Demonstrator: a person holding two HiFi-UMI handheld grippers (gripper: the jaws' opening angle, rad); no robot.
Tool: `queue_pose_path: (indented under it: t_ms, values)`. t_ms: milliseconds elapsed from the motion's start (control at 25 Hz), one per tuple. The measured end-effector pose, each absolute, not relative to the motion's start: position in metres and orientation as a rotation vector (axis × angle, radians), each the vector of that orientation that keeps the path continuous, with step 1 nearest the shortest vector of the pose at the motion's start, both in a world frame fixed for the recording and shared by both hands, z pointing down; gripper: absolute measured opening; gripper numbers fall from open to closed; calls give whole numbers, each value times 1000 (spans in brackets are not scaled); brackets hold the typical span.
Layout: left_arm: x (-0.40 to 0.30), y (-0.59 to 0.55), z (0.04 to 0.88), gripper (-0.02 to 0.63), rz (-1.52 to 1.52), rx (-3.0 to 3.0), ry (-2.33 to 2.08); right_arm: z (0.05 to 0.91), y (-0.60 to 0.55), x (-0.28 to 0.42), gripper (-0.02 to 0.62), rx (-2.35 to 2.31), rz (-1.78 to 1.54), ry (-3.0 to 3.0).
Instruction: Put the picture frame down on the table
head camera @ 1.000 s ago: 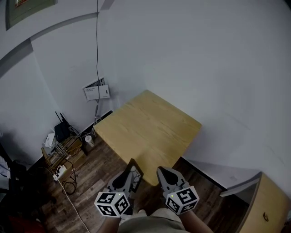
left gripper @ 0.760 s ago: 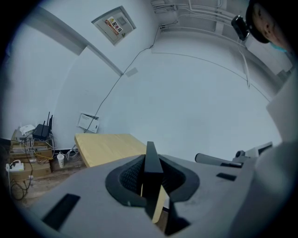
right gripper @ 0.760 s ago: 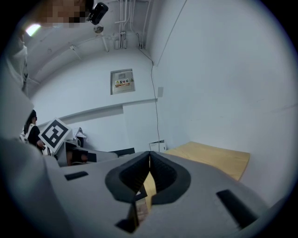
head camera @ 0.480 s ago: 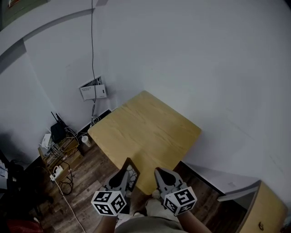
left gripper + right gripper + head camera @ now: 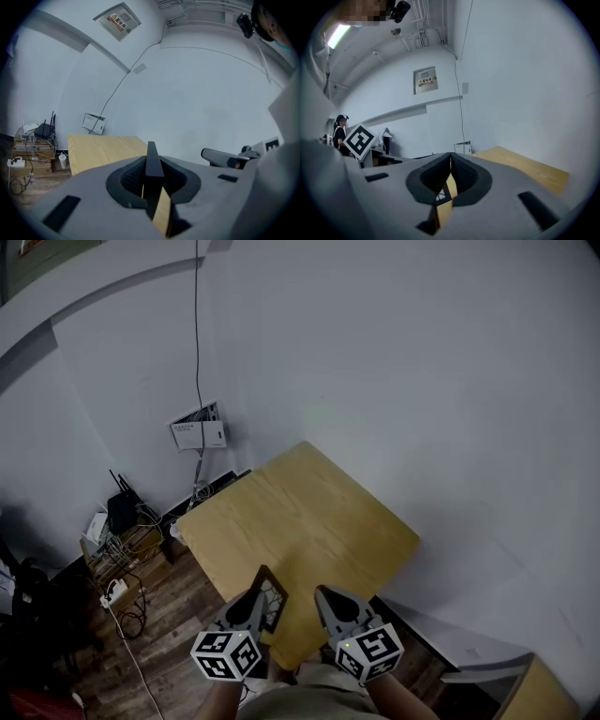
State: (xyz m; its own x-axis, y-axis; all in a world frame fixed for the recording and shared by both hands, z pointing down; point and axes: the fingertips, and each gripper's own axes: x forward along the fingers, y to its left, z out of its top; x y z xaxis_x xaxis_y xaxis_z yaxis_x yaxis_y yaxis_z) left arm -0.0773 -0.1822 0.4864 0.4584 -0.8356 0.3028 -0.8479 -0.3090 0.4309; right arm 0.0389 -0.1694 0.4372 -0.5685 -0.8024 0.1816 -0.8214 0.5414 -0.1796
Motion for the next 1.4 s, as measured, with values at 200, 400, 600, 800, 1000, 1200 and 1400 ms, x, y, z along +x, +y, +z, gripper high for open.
queue_pose_path:
  t_ms: [200,400,600,800,1000,1200,1400]
  values:
    - [-61,-208,496,57,23,2138,-1429,445,-194,54,2,1369,387,-2695]
    - [-46,-232,507,57,20,2113,-1454,455,-214,68,2,1337,401,-2700]
    - [-34,-250,518,57,22,2085,-1467,466,-230,75,2,1305,435,-2702]
    - [-24,-265,533,57,31,2061,-1480,475,-241,80,2,1264,455,-2714]
    - [-16,-278,551,57,40,2033,-1482,483,-250,85,2,1238,479,-2706]
    - [-14,-287,564,57,63,2021,-1490,488,-258,87,2,1237,498,-2697]
    - [-12,-294,573,57,70,2029,-1490,494,-262,84,2,1207,502,-2698]
